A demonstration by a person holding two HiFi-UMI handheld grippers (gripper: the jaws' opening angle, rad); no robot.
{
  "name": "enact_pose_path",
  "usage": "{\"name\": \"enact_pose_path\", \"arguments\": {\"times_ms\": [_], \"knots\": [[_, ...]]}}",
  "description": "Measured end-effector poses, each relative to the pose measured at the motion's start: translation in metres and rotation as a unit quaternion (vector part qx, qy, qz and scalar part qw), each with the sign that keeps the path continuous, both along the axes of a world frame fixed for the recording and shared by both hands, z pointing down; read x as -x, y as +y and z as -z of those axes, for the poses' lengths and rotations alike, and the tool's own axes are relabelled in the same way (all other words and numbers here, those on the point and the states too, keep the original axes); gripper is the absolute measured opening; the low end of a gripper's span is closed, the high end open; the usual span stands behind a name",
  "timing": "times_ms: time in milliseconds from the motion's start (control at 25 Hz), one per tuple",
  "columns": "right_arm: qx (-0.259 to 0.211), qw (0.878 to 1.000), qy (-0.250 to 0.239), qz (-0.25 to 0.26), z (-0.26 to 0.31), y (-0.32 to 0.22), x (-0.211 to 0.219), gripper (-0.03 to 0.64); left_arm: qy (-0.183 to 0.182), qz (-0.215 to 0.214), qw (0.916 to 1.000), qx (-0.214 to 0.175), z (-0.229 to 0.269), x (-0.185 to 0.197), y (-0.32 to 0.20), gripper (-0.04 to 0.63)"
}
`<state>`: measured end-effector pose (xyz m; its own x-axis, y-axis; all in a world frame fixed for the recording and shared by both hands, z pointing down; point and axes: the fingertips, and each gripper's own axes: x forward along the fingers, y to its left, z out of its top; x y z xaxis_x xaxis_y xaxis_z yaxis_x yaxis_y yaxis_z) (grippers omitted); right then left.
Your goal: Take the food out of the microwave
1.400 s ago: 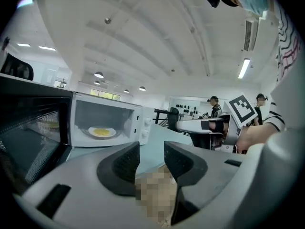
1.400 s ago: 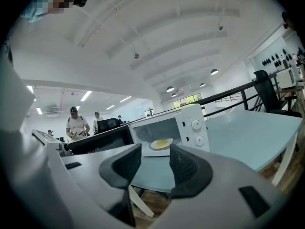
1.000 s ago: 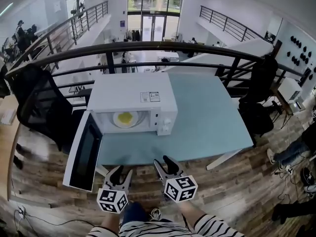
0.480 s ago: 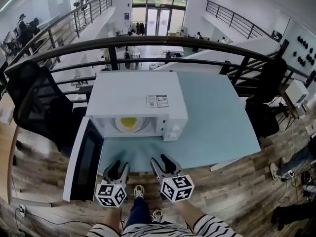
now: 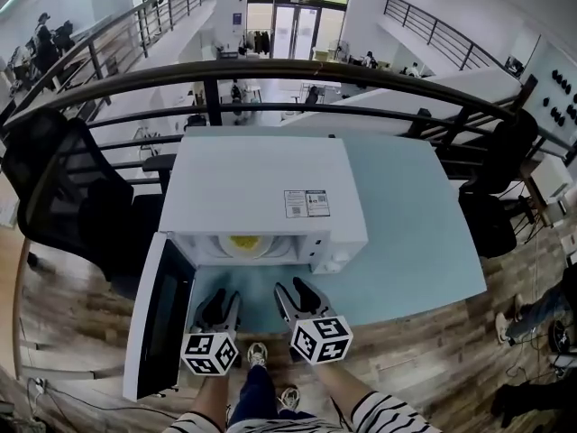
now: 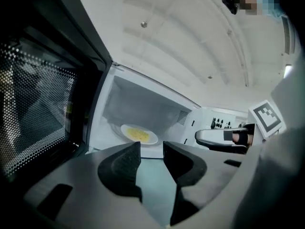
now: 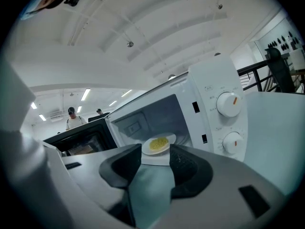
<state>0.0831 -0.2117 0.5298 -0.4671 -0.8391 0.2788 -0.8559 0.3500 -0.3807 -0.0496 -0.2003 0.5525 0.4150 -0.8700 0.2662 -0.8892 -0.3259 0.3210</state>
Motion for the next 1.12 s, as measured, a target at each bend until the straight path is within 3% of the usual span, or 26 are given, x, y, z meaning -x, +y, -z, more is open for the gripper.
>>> {"name": "enact_pose_path", "arguments": {"times_ms": [480, 720, 1120], "knots": [[0.020, 1.000, -0.003, -0.020, -0.023, -0.069, 0.014, 0.179, 0.010, 0.032, 0.9994, 0.005, -0.014, 0.021, -0.063, 0.156], [0.028, 0.999, -0.010, -0.040, -0.030, -0.094, 0.018, 0.178, 0.019, 0.031, 0.9993, 0.012, -0.019, 0.021, -0.088, 0.156], [0.042, 0.997, -0.008, -0.069, -0.051, -0.121, 0.022, 0.178, 0.006, 0.029, 0.9991, 0.030, -0.031, 0.024, -0.117, 0.156]]}}
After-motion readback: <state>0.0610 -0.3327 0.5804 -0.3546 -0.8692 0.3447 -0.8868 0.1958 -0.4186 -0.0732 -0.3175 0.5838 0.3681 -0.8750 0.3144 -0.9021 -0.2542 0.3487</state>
